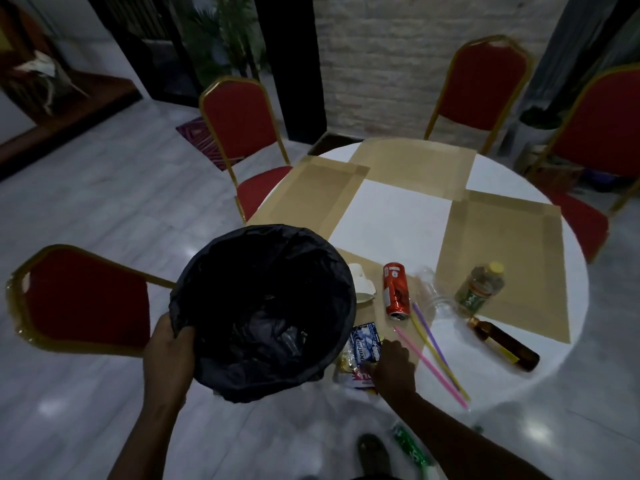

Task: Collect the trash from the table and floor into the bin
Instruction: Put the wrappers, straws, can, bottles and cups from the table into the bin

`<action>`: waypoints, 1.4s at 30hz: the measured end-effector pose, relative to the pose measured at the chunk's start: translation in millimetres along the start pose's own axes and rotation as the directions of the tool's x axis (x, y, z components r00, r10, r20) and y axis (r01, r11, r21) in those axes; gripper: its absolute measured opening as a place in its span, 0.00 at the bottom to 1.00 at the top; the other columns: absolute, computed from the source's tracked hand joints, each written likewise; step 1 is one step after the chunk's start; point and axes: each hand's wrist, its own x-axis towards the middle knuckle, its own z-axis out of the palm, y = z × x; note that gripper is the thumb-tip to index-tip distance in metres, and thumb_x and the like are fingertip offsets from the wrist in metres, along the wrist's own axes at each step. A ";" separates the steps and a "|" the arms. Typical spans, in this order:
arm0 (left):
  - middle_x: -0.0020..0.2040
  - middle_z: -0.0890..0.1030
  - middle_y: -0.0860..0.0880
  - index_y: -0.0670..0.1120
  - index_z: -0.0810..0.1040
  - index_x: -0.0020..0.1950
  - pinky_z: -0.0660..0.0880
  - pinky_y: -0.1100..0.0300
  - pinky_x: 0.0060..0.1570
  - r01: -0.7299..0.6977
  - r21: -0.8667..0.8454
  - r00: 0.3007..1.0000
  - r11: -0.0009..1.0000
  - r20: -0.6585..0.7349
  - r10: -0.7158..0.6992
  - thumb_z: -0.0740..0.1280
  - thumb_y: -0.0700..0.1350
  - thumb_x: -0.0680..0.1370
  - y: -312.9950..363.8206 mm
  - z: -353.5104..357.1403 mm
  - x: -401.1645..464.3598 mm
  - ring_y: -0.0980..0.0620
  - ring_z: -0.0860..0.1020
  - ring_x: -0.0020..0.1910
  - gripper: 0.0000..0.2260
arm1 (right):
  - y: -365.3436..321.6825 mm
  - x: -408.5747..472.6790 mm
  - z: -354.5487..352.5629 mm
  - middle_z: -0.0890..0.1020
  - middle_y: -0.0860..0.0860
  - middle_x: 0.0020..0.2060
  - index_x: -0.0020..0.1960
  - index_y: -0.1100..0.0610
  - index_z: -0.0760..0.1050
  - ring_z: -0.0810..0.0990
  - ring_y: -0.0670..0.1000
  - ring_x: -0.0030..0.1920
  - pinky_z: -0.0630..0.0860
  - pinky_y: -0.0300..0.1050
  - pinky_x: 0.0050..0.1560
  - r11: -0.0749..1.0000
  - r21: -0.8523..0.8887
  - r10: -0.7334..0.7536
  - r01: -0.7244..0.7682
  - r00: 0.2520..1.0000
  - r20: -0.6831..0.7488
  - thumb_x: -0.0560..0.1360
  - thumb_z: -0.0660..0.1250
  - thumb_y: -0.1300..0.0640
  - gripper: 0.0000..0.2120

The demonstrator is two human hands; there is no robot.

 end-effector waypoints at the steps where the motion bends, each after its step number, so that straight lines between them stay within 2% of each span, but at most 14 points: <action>1: 0.41 0.77 0.51 0.57 0.72 0.41 0.75 0.50 0.45 -0.003 0.012 1.000 1.000 -0.010 0.003 0.60 0.40 0.77 -2.6 2.2 -1.4 0.48 0.76 0.43 0.12 | -3.5 4.2 1.1 0.72 0.54 0.53 0.58 0.56 0.68 0.71 0.54 0.54 0.69 0.49 0.49 0.999 -0.001 0.032 -0.032 0.999 0.003 0.70 0.68 0.40 0.26; 6: 0.40 0.76 0.49 0.57 0.71 0.40 0.74 0.50 0.42 0.000 0.074 0.999 0.997 -0.036 0.003 0.60 0.39 0.77 -13.0 9.5 -12.2 0.49 0.74 0.40 0.13 | -13.2 11.0 7.4 0.75 0.54 0.50 0.56 0.57 0.68 0.74 0.54 0.50 0.71 0.47 0.46 0.982 -0.083 0.165 -0.169 0.985 -0.048 0.69 0.70 0.41 0.26; 10: 0.40 0.76 0.49 0.48 0.72 0.45 0.73 0.50 0.42 0.005 0.066 1.000 0.998 -0.017 -0.004 0.60 0.39 0.78 -16.1 10.0 -13.2 0.50 0.74 0.40 0.05 | -20.0 20.2 14.8 0.76 0.54 0.45 0.55 0.58 0.66 0.76 0.54 0.46 0.71 0.46 0.43 0.951 0.057 0.305 -0.304 0.952 -0.011 0.66 0.75 0.45 0.28; 13: 0.43 0.78 0.43 0.42 0.73 0.47 0.73 0.51 0.42 0.022 0.062 1.000 0.998 -0.012 -0.021 0.60 0.38 0.77 -22.9 9.1 -9.9 0.47 0.75 0.41 0.03 | -14.7 29.0 24.4 0.77 0.53 0.41 0.52 0.59 0.69 0.78 0.53 0.41 0.76 0.48 0.42 0.919 0.146 0.364 -0.365 0.931 0.034 0.68 0.74 0.51 0.20; 17: 0.45 0.77 0.36 0.38 0.73 0.49 0.71 0.53 0.39 0.022 0.060 1.000 0.998 0.004 -0.022 0.60 0.38 0.77 -28.4 6.7 -4.1 0.48 0.74 0.39 0.05 | -11.6 29.5 19.8 0.82 0.59 0.43 0.52 0.65 0.76 0.80 0.54 0.41 0.76 0.44 0.43 0.896 0.371 0.269 -0.244 0.963 -0.017 0.74 0.68 0.61 0.09; 21: 0.43 0.77 0.37 0.39 0.72 0.47 0.70 0.54 0.37 -0.010 0.069 0.999 0.998 0.031 0.008 0.60 0.39 0.77 -33.2 4.0 0.7 0.49 0.73 0.38 0.04 | -24.5 16.9 -26.9 0.81 0.57 0.46 0.55 0.61 0.75 0.80 0.56 0.42 0.76 0.46 0.39 0.831 0.555 0.207 -0.041 0.948 -0.240 0.76 0.63 0.64 0.08; 25: 0.39 0.76 0.42 0.42 0.73 0.44 0.69 0.55 0.36 -0.033 0.064 0.998 0.997 0.052 0.030 0.60 0.38 0.78 -34.0 3.1 4.3 0.49 0.73 0.37 0.04 | -60.3 0.3 -109.6 0.77 0.54 0.44 0.55 0.62 0.74 0.75 0.52 0.43 0.71 0.44 0.40 0.867 0.437 0.062 0.241 0.818 -0.573 0.78 0.62 0.62 0.07; 29: 0.39 0.78 0.46 0.43 0.74 0.47 0.69 0.57 0.35 -0.068 0.069 0.997 0.995 0.052 0.065 0.59 0.39 0.79 -27.5 4.9 3.3 0.53 0.74 0.36 0.05 | -115.5 -21.4 -184.3 0.78 0.54 0.42 0.49 0.60 0.75 0.76 0.51 0.43 0.72 0.44 0.40 0.794 0.388 -0.076 0.469 0.709 -0.701 0.77 0.64 0.61 0.03; 31: 0.39 0.77 0.50 0.44 0.74 0.48 0.69 0.62 0.35 -0.106 0.090 0.994 0.990 0.049 0.102 0.58 0.39 0.79 -23.7 4.6 2.4 0.55 0.74 0.37 0.06 | -143.7 -21.7 -197.9 0.79 0.53 0.40 0.47 0.58 0.75 0.76 0.50 0.40 0.70 0.43 0.38 0.779 0.376 -0.220 0.502 0.781 -0.585 0.76 0.66 0.59 0.02; 33: 0.39 0.76 0.54 0.45 0.74 0.49 0.68 0.65 0.34 -0.137 0.096 0.989 0.986 0.059 0.132 0.58 0.37 0.80 -20.5 2.3 0.9 0.57 0.74 0.37 0.06 | -167.3 -14.7 -190.5 0.80 0.51 0.41 0.49 0.57 0.76 0.75 0.49 0.40 0.65 0.43 0.36 0.820 0.331 -0.384 0.468 0.877 -0.288 0.75 0.67 0.59 0.04; 36: 0.41 0.77 0.56 0.48 0.74 0.52 0.68 0.68 0.35 -0.175 0.086 0.983 0.981 0.077 0.169 0.58 0.36 0.79 -20.1 0.5 -0.2 0.60 0.75 0.40 0.09 | -186.4 6.2 -143.8 0.81 0.57 0.47 0.56 0.59 0.76 0.77 0.54 0.41 0.65 0.45 0.35 0.873 0.101 -0.489 0.478 0.852 0.188 0.74 0.67 0.63 0.10; 39: 0.39 0.77 0.53 0.46 0.73 0.50 0.68 0.66 0.33 -0.165 0.108 0.985 0.980 0.074 0.158 0.58 0.35 0.78 -21.9 -0.3 0.6 0.56 0.75 0.38 0.08 | -193.1 29.5 -93.0 0.74 0.69 0.45 0.53 0.69 0.74 0.73 0.64 0.35 0.62 0.45 0.31 0.928 -0.104 -0.284 0.359 0.859 0.425 0.73 0.62 0.69 0.10; 41: 0.38 0.76 0.54 0.46 0.73 0.50 0.68 0.66 0.33 -0.163 0.114 0.985 0.980 0.075 0.155 0.58 0.35 0.78 -21.9 0.1 0.1 0.57 0.74 0.37 0.08 | -198.0 33.8 -79.9 0.71 0.63 0.36 0.43 0.66 0.73 0.64 0.54 0.28 0.61 0.42 0.31 0.931 -0.258 -0.103 0.259 0.863 0.495 0.75 0.62 0.68 0.03; 42: 0.38 0.76 0.54 0.47 0.72 0.50 0.68 0.66 0.33 -0.164 0.111 0.985 0.980 0.076 0.156 0.58 0.35 0.78 -21.7 0.2 -0.5 0.58 0.74 0.36 0.08 | -200.2 33.4 -78.7 0.68 0.57 0.34 0.40 0.61 0.71 0.62 0.51 0.28 0.63 0.41 0.32 0.922 -0.319 -0.025 0.219 0.856 0.516 0.76 0.62 0.67 0.07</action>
